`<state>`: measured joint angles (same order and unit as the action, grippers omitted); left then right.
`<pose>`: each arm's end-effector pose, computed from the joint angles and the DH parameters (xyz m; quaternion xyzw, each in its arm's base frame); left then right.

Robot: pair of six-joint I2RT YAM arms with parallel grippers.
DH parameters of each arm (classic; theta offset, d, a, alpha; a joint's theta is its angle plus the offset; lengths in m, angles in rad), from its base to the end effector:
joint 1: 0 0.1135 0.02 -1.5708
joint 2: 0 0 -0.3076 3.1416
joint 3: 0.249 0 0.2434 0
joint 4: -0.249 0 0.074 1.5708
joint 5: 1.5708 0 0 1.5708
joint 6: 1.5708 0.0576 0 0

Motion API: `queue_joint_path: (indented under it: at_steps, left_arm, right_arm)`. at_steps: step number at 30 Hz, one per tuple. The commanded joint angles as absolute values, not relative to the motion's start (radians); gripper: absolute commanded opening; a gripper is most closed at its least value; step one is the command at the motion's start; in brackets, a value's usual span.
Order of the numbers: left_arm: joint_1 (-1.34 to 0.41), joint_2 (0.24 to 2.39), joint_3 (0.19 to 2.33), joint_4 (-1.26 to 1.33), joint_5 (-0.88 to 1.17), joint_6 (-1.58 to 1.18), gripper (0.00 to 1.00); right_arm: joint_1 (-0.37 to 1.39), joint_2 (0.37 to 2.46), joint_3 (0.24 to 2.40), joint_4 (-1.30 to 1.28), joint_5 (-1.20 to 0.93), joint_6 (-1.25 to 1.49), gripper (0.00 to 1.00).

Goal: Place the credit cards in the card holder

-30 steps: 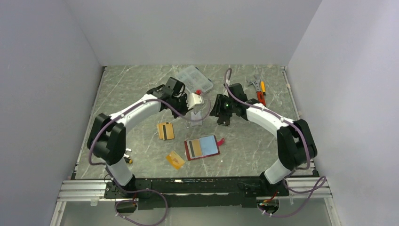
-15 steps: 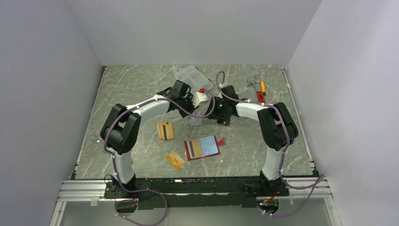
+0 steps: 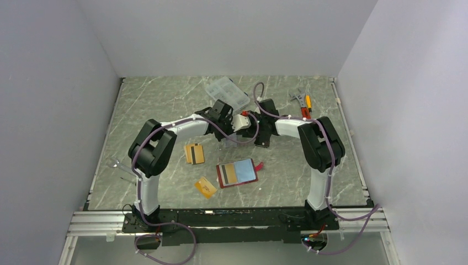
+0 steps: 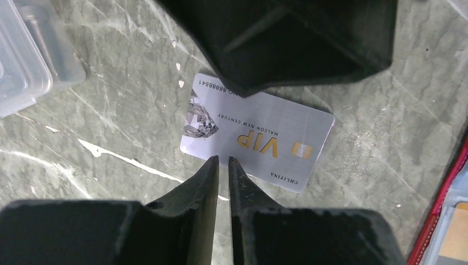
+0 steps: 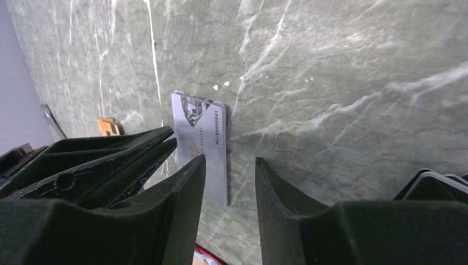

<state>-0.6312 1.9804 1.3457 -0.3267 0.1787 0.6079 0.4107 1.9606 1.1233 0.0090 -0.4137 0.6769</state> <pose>0.3515 -0.2696 0.1969 0.5735 0.7580 -0.0886 0.2978 0.3805 0.1909 0.1696 0.0472 0.9138 0.3475 0.2048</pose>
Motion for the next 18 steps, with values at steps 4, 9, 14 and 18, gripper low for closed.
queue_joint_path:
  at_steps: [4,9,14,18]
  left_arm:
    - [-0.611,1.869,1.277,-0.212,0.232,0.386,0.20]
    - [-0.586,1.847,1.282,-0.210,0.268,0.250,0.18]
    - [-0.518,1.799,1.266,-0.218,0.363,0.175,0.19]
    - [-0.523,1.786,1.217,-0.195,0.366,0.230,0.20]
  right_arm:
    - [0.386,1.952,1.171,0.016,-0.364,0.642,0.46]
    - [0.410,1.952,1.220,-0.081,-0.300,0.580,0.56]
    - [0.463,1.973,1.280,-0.162,-0.205,0.540,0.59]
    - [0.474,1.989,1.284,-0.136,-0.230,0.571,0.57]
